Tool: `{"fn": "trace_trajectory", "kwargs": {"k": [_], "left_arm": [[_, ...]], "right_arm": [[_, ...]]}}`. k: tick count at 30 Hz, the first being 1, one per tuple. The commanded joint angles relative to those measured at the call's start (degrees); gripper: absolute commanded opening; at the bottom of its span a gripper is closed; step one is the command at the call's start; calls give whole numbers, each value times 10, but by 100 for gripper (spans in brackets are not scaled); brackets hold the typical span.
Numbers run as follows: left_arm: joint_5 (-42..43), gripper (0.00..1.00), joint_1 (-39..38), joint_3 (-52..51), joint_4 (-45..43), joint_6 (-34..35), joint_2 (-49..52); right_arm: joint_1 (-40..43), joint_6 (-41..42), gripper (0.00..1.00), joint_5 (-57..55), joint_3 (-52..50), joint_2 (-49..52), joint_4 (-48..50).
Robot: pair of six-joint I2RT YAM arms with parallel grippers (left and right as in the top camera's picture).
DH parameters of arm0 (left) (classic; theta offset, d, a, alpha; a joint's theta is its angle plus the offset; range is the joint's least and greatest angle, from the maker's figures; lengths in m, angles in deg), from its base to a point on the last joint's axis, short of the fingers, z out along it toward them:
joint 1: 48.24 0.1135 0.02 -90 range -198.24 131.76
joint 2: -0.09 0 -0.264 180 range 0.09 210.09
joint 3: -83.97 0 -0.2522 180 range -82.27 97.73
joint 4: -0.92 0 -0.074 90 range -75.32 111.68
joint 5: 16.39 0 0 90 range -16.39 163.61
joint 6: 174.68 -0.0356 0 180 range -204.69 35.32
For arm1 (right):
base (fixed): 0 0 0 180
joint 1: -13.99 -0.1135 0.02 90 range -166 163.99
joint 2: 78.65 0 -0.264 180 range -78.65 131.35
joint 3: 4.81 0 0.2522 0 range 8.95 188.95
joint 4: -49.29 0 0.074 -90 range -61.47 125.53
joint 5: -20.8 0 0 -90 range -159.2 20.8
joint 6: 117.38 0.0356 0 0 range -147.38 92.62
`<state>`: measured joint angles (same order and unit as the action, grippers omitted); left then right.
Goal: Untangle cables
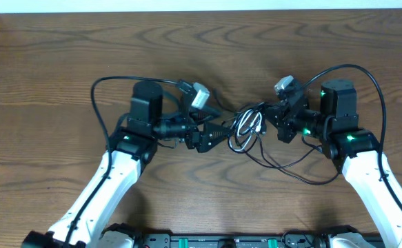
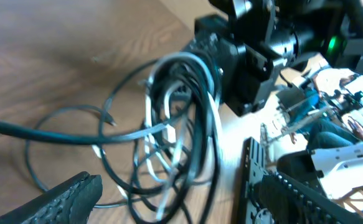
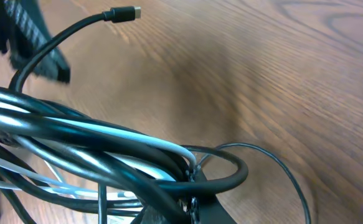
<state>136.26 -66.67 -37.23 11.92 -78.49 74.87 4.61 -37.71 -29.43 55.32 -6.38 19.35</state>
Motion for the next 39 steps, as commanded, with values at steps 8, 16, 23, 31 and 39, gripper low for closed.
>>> {"fn": "trace_trajectory", "kwargs": {"k": [8,16,23,31,39], "left_arm": [[-24,86,-21,9,-5,-5,4],[-155,86,-76,9,-25,-5,4],[-214,64,-97,9,-47,-5,4],[-214,22,-97,9,-46,-5,4],[-221,8,-96,9,-46,-5,4]], "right_arm": [[3,34,1,-34,3,-3,-4],[3,9,1,-19,3,-3,-20],[3,-16,1,2,3,-3,-29],[3,-26,1,3,3,-3,-29],[3,-24,1,-14,3,-3,-30]]}}
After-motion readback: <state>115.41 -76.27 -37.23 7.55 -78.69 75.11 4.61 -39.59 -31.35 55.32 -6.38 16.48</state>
